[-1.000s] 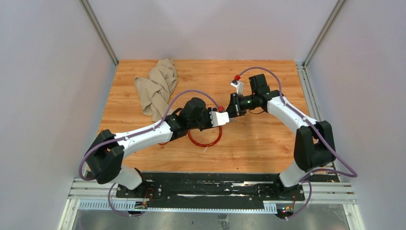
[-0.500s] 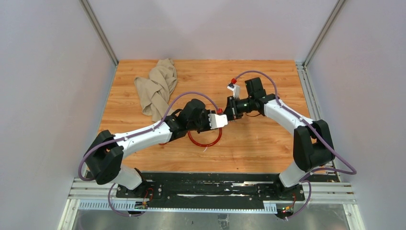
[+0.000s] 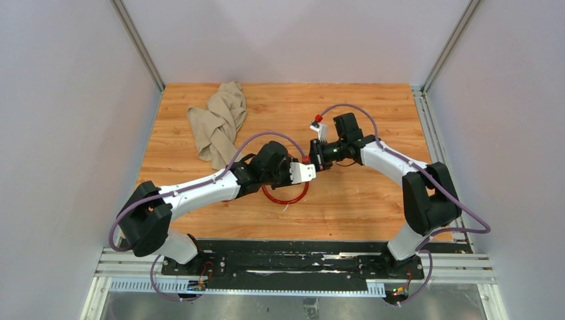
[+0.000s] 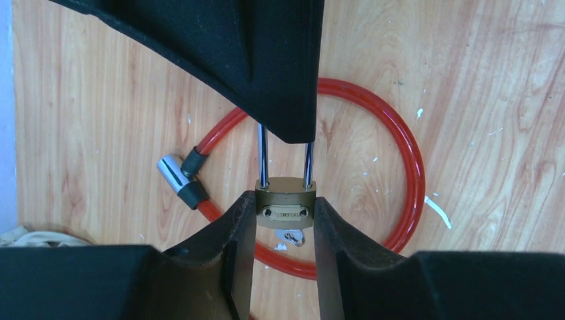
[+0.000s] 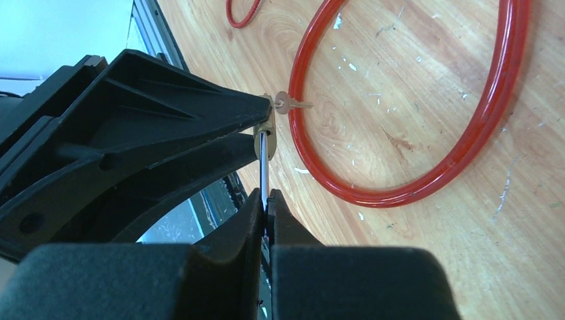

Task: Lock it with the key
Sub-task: Lock the lock.

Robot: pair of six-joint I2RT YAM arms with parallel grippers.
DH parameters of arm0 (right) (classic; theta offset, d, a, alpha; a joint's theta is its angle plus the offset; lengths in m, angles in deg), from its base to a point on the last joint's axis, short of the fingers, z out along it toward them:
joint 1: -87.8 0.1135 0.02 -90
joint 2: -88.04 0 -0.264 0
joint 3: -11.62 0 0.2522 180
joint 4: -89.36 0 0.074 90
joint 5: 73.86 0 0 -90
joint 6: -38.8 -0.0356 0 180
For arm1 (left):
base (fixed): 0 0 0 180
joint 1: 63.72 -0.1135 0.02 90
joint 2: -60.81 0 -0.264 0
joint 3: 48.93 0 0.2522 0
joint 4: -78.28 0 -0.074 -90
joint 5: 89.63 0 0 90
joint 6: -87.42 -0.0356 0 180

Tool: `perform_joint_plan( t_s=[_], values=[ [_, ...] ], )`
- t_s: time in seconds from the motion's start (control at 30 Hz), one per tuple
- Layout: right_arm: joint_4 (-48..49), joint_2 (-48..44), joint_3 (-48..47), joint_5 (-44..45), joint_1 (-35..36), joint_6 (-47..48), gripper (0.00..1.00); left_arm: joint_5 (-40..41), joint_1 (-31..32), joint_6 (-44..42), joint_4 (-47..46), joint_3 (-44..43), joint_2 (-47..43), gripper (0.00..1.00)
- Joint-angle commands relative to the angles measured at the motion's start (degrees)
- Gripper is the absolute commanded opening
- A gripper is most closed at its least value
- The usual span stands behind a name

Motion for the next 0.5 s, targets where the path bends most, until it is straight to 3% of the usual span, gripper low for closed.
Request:
perform_joint_plan(
  t_s=[0.0, 0.47],
  values=[
    [6.88, 2.94, 1.65, 0.76, 4.10, -3.86, 0.01, -8.36, 4.34, -1.28, -15.98, -2.54, -2.29, 0.00],
    [6.58, 5.46, -0.09, -1.92, 5.31, -3.40, 0.01, -2.97, 6.80, -4.49, -15.42, -2.04, -1.76, 0.00]
  ],
)
